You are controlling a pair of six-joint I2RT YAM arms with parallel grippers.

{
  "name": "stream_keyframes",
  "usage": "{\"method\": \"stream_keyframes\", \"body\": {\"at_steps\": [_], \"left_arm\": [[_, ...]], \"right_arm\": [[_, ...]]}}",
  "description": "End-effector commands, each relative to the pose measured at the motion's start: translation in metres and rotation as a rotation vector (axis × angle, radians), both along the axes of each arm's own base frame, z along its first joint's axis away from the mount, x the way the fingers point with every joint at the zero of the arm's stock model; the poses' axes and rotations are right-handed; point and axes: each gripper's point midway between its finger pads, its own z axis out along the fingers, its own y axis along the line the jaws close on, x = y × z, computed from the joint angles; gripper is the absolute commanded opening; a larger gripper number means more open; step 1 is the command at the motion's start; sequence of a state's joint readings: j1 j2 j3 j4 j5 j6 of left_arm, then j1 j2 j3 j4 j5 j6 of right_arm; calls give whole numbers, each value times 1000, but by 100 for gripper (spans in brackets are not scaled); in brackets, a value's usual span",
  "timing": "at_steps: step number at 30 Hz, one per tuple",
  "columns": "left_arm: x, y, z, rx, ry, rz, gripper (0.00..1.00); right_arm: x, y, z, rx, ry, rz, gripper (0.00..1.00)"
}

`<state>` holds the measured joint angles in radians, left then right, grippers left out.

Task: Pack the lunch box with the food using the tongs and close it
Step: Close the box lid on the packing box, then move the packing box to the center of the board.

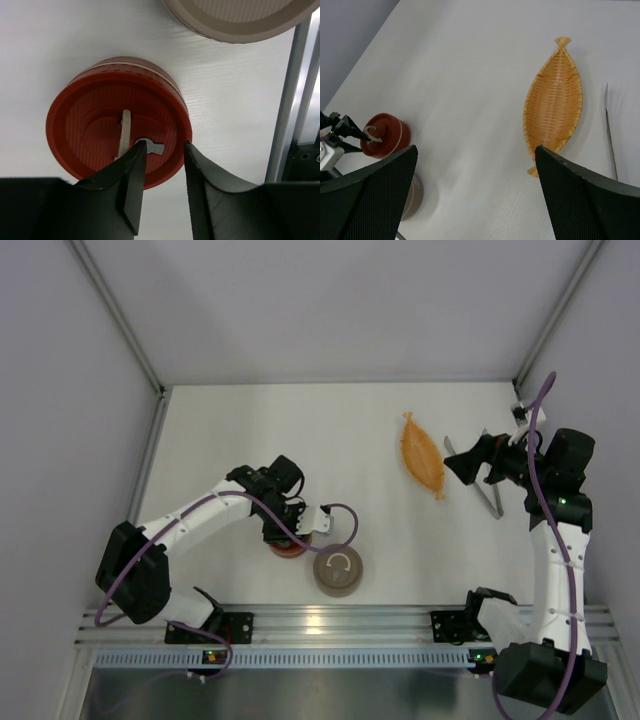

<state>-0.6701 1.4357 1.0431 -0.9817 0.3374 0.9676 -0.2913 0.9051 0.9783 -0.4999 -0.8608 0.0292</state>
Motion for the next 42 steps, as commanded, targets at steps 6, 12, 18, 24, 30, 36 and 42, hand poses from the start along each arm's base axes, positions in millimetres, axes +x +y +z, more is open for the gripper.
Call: {"method": "stream_keyframes", "body": {"at_steps": [6,12,18,24,30,36,42], "left_arm": [[27,-9,11,-42,-138,7,60],[37,-20,41,-145,-132,15,59],[70,-21,38,-143,-147,124,53],[91,-17,12,-120,-46,194,51],[111,-17,4,-102,-40,232,49],[97,-15,-1,-100,-1,202,46],[69,-3,-3,-84,46,174,41]], "right_arm": [[-3,-3,16,-24,-39,-7,99],[-4,-3,16,-23,-36,-6,99],[-5,-2,9,-16,-22,-2,99],[-8,-3,11,-41,-35,1,99],[-10,-1,10,-39,-39,2,99],[-12,-1,11,-50,-45,5,99],[-12,0,11,-39,-40,7,99]]}}
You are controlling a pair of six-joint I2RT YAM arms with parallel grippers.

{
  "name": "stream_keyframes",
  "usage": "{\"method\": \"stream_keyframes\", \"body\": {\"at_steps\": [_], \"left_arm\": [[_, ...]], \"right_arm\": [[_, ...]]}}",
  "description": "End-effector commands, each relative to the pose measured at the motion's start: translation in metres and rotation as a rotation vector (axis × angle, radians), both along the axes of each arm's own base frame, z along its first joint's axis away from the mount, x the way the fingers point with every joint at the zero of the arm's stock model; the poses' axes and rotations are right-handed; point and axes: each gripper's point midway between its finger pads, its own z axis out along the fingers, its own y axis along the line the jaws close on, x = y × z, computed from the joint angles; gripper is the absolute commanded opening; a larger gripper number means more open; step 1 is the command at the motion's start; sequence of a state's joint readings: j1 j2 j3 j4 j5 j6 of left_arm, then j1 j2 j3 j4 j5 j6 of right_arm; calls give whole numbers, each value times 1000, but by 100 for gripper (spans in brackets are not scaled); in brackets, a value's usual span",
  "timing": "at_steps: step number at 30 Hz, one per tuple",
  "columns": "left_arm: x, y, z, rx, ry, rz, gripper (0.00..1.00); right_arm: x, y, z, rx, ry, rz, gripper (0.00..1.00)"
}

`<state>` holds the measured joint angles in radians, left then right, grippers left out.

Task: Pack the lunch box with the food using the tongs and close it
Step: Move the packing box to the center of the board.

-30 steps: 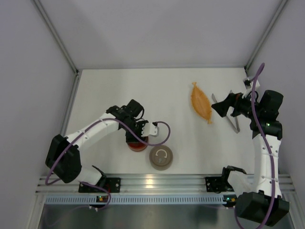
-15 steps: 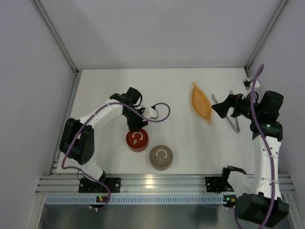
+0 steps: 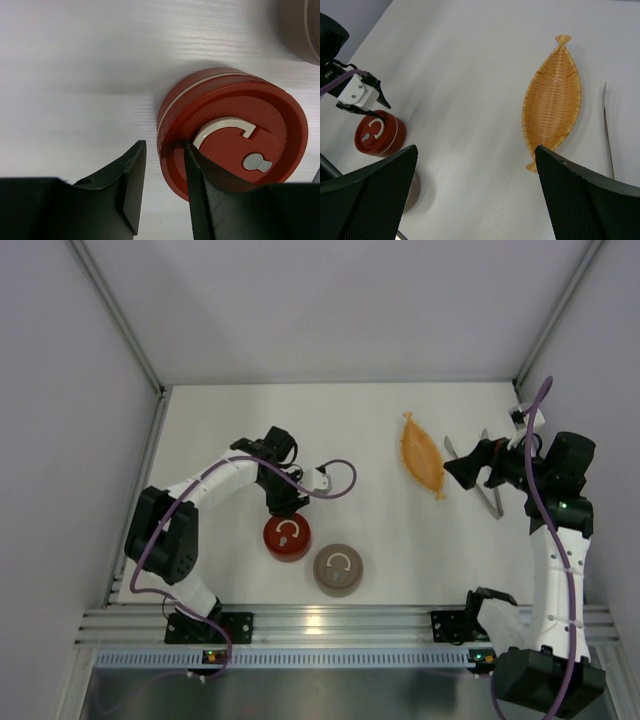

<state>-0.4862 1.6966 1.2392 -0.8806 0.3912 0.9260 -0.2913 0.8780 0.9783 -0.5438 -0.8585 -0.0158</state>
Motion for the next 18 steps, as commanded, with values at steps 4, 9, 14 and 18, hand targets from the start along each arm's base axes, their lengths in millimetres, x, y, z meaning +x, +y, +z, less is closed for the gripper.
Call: {"method": "stream_keyframes", "body": {"at_steps": [4,9,14,18], "left_arm": [[-39,9,12,-25,35,-41,33],[-61,14,5,-3,54,-37,28],[-78,8,5,-15,69,-56,26],[-88,6,6,-5,70,-78,30]], "right_arm": [[-3,-1,12,1,-30,-2,99],[-2,0,11,6,-29,2,99],[-1,-1,10,4,-33,2,99],[-2,0,10,28,-18,-4,99]]}}
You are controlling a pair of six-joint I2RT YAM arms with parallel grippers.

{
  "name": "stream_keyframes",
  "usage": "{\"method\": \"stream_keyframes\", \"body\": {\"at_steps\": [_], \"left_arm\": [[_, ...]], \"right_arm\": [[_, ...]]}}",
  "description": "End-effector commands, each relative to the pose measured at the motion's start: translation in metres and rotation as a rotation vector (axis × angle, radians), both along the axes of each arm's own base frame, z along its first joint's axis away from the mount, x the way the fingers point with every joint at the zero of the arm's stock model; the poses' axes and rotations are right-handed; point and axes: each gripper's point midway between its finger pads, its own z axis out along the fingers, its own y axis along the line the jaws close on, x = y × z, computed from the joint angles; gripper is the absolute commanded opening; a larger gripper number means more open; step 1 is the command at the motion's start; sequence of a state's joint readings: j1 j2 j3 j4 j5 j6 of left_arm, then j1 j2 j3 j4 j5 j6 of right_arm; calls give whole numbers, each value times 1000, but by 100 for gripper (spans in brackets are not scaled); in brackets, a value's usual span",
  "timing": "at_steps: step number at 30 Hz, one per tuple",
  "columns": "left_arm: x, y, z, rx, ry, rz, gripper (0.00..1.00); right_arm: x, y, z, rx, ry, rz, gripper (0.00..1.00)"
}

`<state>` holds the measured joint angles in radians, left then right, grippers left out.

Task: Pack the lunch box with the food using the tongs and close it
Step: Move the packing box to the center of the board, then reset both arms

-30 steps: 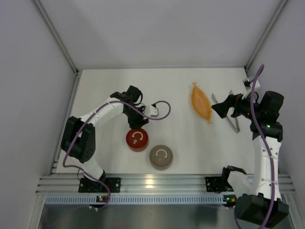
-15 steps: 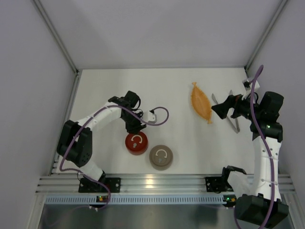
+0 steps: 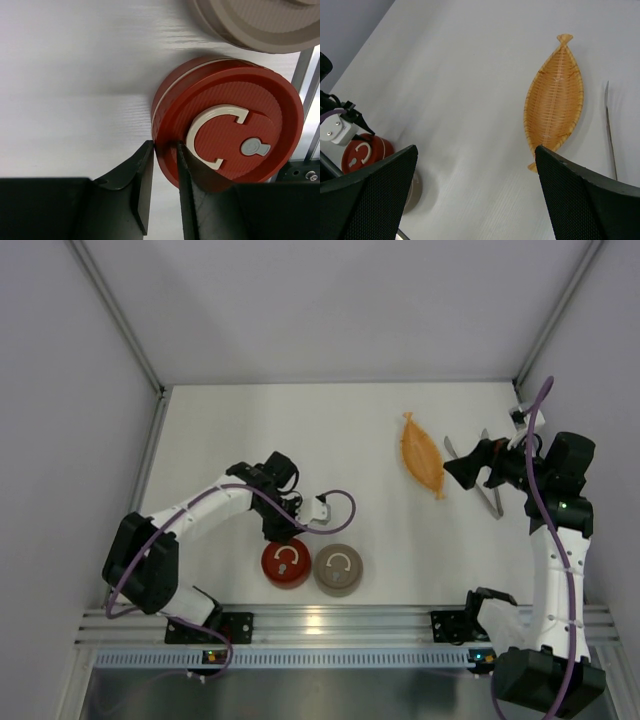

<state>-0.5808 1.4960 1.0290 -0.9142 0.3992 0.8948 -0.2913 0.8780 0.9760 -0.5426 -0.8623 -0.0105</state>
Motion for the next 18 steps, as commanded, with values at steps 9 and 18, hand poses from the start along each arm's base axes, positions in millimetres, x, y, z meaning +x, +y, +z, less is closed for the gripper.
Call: {"method": "stream_keyframes", "body": {"at_steps": [9,18], "left_arm": [[8,-23,70,-130,-104,37,98],[69,-27,160,-265,-208,422,98]], "right_arm": [[2,-1,11,24,-24,-6,99],[21,-12,-4,11,20,-37,99]]}}
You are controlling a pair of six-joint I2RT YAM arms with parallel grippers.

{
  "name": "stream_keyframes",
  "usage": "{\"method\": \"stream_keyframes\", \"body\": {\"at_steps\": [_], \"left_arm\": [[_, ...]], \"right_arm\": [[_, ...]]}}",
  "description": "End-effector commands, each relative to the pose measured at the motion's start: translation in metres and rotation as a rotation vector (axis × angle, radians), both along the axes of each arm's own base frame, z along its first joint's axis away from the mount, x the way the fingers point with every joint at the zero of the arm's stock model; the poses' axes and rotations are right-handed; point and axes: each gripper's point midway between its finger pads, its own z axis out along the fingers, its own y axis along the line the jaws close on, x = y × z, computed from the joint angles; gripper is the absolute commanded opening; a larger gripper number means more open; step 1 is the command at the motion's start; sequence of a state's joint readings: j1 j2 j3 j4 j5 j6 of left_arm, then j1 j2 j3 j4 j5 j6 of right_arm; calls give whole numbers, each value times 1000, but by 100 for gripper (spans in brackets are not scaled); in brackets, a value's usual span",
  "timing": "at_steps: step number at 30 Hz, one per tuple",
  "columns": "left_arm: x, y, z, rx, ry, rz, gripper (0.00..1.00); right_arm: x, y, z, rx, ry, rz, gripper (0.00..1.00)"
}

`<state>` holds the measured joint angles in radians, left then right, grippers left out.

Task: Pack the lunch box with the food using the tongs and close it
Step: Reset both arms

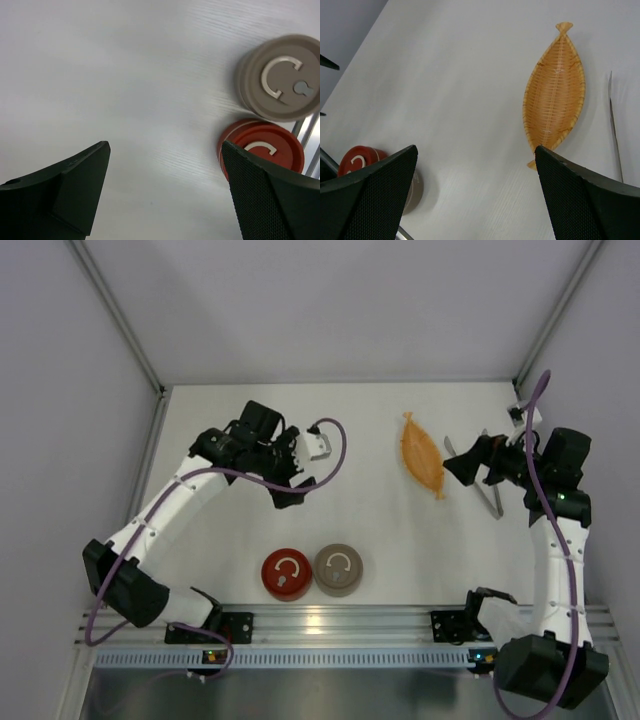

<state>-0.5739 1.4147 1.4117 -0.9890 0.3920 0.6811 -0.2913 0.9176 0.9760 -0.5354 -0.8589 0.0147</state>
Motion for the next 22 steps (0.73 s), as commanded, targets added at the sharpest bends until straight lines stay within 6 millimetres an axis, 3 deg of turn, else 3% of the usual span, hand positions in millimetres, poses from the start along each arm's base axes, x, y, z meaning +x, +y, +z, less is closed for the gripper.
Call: {"method": "stream_keyframes", "body": {"at_steps": [1,5,9,11,13,14,18,22], "left_arm": [[36,16,27,-79,-15,312,98],[68,45,12,-96,32,564,98],[85,71,-5,-188,67,674,98],[97,93,-15,-228,108,774,98],[113,135,-30,-301,201,920,98],[115,134,-29,-315,196,910,98],[123,176,-43,-292,135,1042,98],[124,195,-39,-266,26,1112,98]], "right_arm": [[15,-12,-2,-43,-21,-19,99],[25,-22,-28,-79,62,-30,99],[30,-26,-65,-153,194,4,99],[29,-26,-78,-162,252,20,99],[30,-27,-107,-225,325,44,99],[32,-24,-109,-227,326,54,99],[34,-22,-133,-300,362,61,99],[40,-21,-142,-322,371,62,99]]}}
